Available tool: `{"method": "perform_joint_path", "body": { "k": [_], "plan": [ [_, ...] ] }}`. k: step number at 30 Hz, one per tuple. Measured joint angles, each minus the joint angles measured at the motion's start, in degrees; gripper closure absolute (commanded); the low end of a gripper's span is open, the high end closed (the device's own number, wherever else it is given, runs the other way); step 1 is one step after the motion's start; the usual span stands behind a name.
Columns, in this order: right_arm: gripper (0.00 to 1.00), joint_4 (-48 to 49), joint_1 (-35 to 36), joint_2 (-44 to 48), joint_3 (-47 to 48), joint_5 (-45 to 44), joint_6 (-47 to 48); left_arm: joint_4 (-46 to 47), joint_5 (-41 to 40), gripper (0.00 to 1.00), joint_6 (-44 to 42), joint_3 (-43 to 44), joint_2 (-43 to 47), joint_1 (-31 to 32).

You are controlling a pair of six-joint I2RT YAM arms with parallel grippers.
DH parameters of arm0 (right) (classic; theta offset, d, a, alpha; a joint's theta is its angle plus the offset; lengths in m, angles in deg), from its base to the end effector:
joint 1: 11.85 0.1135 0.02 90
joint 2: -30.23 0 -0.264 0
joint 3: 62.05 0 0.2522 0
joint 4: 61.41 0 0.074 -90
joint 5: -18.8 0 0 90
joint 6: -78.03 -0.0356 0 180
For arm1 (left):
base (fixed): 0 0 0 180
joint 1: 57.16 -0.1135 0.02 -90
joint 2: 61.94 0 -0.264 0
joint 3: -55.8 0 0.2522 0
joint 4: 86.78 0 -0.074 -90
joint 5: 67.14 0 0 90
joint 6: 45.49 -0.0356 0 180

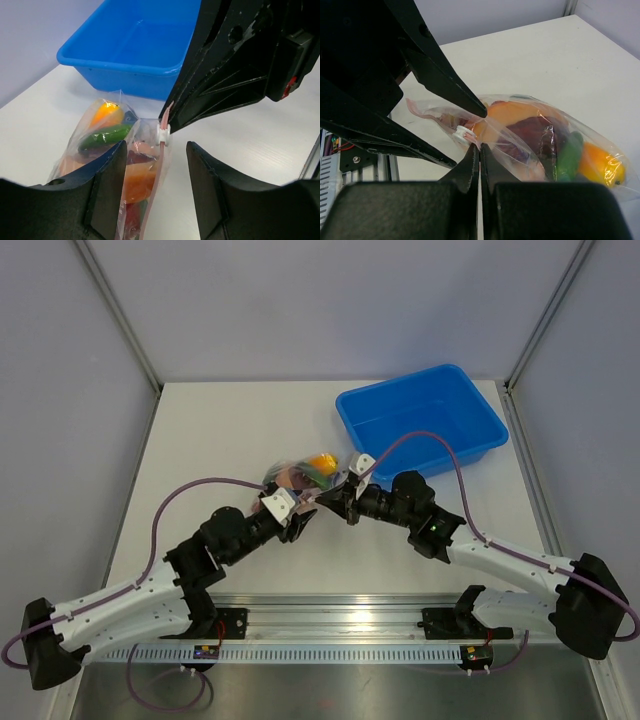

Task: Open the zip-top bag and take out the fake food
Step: Unzip the zipper food storage bag at the center of the board.

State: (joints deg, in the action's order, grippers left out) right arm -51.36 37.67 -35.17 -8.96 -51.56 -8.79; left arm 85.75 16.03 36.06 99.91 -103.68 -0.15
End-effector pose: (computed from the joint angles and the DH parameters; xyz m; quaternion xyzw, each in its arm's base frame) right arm 0.1622 0.2085 0.2955 -0.4212 0.5841 0.3817 0.5794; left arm 0.1037 -0.1520 0.2900 0.3644 0.6413 -0.2370 0.6322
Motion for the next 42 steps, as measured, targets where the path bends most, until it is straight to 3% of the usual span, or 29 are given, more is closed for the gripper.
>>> {"method": "perform_joint_path", "body": {
  "k": [6, 19, 34, 42],
  "plan": [
    [1.00, -0.8, 0.0, 0.5, 0.0, 1.2, 0.2, 1.8, 0.6, 0.53, -0.7, -0.8, 1.7, 0.0],
    [1.00, -2.5, 0.0, 0.5, 0.1, 2.9, 0.2, 3.0, 2.4, 0.55, -1.3, -1.3, 2.4, 0.0],
    [1.00, -2.6, 0.0, 0.5, 0.1, 3.1, -0.5, 3.1, 4.7, 0.90, -2.1, -1.4, 1.0, 0.1],
    [1.00, -2.1, 0.0, 2.1, -0.7, 0.7, -2.6, 3.3, 4.8, 0.95, -2.3, -1.4, 0.9, 0.1]
  ]
}}
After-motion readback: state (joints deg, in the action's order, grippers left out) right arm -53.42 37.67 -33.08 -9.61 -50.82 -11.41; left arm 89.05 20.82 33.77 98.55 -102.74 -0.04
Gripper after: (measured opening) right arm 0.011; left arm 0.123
